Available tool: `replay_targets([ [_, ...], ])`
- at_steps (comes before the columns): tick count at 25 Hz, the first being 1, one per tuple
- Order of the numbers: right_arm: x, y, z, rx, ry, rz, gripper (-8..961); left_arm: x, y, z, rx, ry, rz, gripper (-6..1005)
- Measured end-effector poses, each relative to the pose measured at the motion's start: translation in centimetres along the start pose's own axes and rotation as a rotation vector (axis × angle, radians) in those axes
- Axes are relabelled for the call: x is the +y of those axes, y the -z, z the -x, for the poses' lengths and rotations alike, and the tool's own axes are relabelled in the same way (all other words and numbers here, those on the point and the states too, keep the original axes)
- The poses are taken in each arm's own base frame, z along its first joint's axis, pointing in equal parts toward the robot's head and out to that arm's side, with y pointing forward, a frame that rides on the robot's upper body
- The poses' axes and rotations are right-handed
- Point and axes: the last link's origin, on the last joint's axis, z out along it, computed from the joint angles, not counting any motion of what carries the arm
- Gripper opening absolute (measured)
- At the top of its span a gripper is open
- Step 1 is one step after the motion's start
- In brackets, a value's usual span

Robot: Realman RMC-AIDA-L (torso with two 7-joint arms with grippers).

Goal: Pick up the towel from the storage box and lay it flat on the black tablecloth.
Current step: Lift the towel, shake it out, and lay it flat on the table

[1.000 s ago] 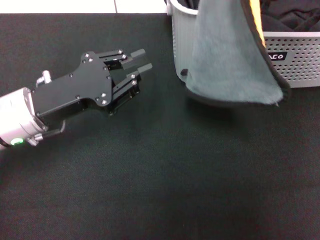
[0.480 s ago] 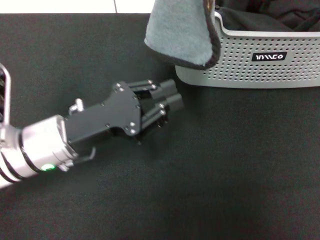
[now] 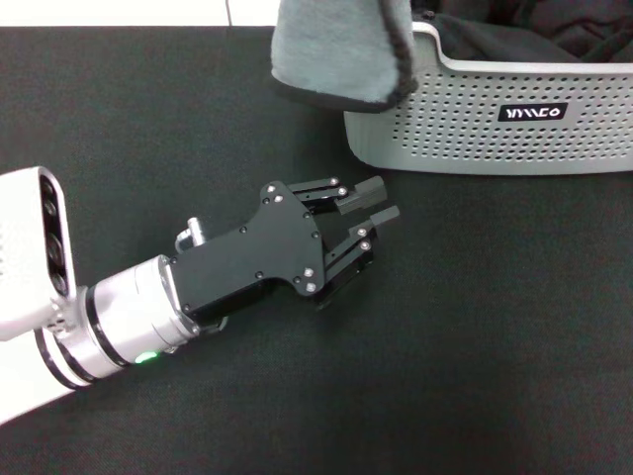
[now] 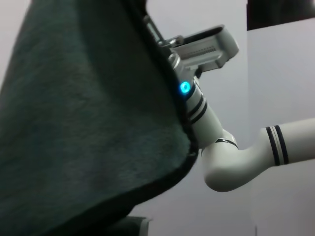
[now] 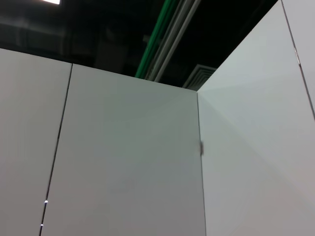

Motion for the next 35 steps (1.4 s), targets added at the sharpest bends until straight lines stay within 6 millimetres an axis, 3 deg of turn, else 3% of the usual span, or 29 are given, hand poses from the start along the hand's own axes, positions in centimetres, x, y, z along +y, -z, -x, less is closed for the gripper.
replay_targets([
  [7,0.2,-0.3,-0.6,0.021,-0.011,0.002,38,0.0,-1.0,0.0,0.036,-0.134,-0.049,270],
  [15,0.4,0.2,-1.2,0.027,-0.035,-0.007,39,-1.5,-1.8,-1.2,0.11,-0.155,-0.149,271],
  [27,0.1,0.7,-1.2,0.025,-0.012,-0.031,42,-0.7,-0.9,-2.3,0.208,-0.176,-0.146,272],
  [35,0.2,0.4,-1.1,0.025,-0.008,-0.022,44,-1.3,-1.1,-1.9,0.166,-0.223,-0.178,273],
])
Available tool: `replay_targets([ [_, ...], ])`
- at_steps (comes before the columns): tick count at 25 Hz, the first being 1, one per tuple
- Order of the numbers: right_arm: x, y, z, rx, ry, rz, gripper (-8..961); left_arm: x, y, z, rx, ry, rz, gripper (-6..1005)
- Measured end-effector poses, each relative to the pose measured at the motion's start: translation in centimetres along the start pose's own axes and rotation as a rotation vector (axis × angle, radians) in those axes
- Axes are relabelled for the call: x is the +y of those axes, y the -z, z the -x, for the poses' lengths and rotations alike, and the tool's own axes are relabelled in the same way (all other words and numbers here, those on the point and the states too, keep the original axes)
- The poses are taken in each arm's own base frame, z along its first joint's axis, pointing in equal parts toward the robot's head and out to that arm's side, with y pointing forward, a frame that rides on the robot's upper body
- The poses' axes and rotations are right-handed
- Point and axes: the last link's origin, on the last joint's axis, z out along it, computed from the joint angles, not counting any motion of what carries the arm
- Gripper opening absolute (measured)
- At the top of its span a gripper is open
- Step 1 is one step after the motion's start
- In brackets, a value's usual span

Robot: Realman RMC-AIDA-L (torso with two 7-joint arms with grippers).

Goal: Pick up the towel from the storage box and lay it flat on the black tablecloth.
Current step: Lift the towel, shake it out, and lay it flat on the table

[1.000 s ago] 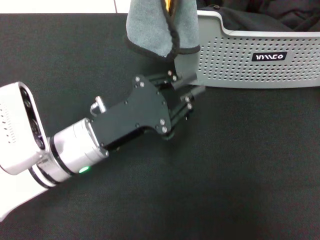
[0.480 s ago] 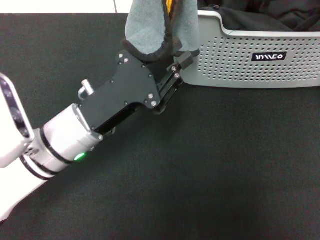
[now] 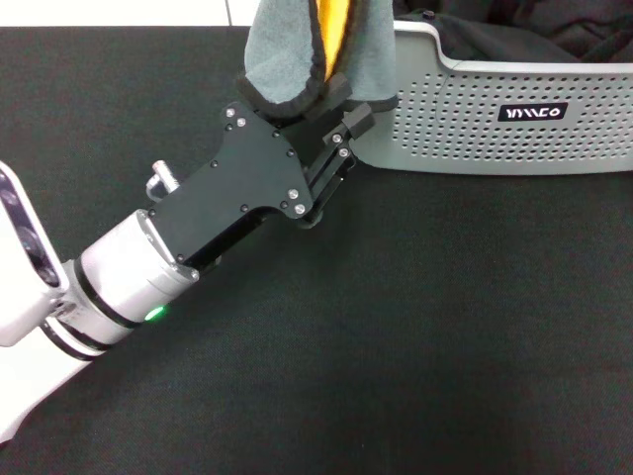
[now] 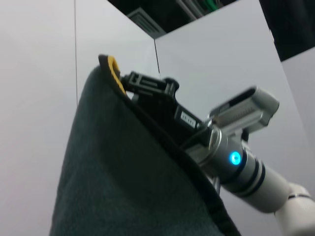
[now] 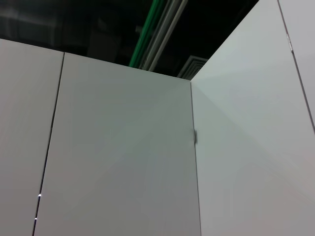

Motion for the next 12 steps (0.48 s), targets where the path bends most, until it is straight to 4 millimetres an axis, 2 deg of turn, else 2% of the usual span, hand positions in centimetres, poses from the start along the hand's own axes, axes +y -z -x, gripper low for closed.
replay_targets([
  [12,-0.03,-0.11,0.04,-0.001,0.002,0.0,46,-0.21,0.17,0.27,-0.017,-0.111,-0.036,274],
])
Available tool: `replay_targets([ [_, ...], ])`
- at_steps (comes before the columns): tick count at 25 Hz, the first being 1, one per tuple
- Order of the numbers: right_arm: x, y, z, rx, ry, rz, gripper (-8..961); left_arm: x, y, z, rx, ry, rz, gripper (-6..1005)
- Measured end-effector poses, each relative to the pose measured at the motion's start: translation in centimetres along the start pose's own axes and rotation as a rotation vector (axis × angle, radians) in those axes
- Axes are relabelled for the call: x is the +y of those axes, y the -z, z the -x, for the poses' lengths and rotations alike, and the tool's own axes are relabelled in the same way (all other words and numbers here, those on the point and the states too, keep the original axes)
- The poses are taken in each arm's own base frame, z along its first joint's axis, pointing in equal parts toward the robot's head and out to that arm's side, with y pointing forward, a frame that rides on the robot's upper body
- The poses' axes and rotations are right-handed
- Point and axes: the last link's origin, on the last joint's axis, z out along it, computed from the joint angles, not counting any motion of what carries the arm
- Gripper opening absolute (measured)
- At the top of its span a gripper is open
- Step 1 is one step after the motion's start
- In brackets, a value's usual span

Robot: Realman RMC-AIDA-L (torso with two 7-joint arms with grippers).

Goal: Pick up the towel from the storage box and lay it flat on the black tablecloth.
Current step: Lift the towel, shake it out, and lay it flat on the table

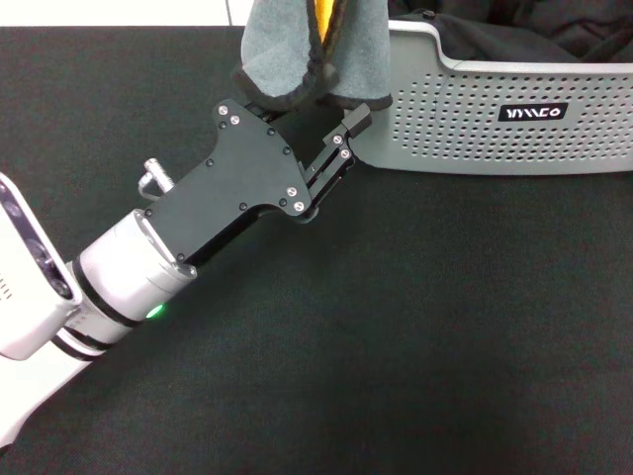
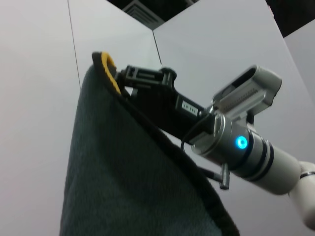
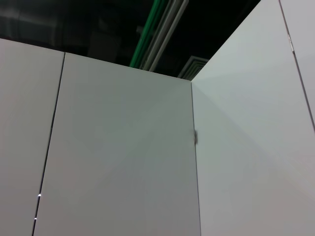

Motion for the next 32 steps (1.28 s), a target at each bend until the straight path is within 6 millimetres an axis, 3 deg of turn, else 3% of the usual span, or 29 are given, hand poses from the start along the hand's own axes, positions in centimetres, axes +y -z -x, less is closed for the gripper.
replay_targets([
  [6,-0.1,0.2,0.0,0.002,0.001,-0.006,47,0.2,0.5,-0.6,0.039,-0.022,-0.007,397],
  [18,0.0,0.0,0.0,0.0,-0.004,-0.002,50,0.4,0.8,0.6,-0.046,-0.204,-0.044,398],
  [32,0.1,0.0,0.0,-0.003,-0.01,0.002,53,-0.8,1.5,0.1,-0.031,-0.297,-0.146,397],
])
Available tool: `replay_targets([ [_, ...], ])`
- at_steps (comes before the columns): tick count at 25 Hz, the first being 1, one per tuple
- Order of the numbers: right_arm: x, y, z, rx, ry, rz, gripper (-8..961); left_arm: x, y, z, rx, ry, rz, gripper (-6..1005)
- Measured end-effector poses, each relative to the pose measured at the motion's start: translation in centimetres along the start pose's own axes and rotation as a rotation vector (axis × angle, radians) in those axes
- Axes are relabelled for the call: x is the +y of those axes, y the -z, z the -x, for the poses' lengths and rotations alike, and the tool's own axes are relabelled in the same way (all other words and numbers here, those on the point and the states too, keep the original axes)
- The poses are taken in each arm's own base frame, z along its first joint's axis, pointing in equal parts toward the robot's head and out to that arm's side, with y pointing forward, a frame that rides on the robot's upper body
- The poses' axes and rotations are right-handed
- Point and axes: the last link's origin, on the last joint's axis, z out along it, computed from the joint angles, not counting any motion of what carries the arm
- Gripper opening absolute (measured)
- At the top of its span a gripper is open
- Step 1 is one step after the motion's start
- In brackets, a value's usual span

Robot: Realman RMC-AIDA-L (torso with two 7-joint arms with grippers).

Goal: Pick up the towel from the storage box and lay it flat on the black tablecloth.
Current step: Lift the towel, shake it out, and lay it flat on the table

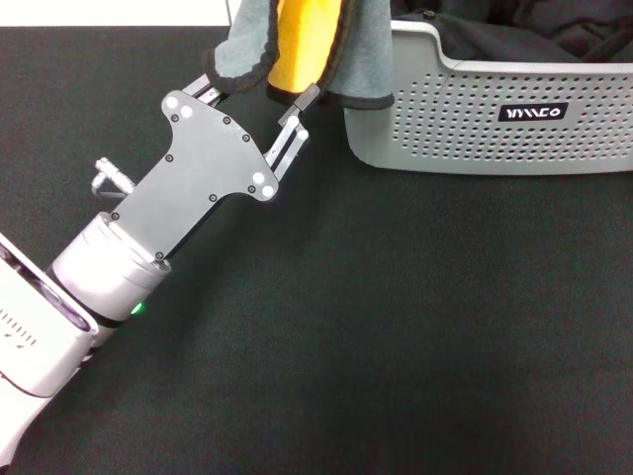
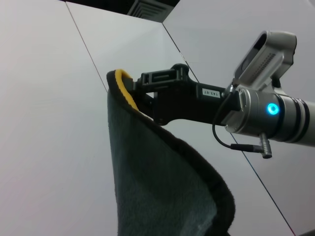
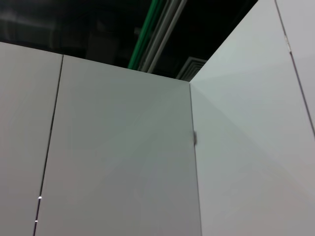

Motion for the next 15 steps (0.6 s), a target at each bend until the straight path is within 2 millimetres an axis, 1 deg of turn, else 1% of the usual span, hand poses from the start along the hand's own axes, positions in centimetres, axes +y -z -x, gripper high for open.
replay_targets([
  [5,-0.04,-0.14,0.16,-0.005,0.006,0.001,54,0.2,-0.02,0.18,-0.014,-0.017,0.005,397],
  [9,-0.28,-0.26,0.24,-0.022,-0.008,-0.014,55,0.6,-0.02,0.34,-0.031,-0.067,-0.001,397],
  [15,-0.45,-0.77,-0.05,-0.021,-0.029,-0.036,56,0.69,-0.27,0.55,-0.047,-0.119,-0.008,397],
])
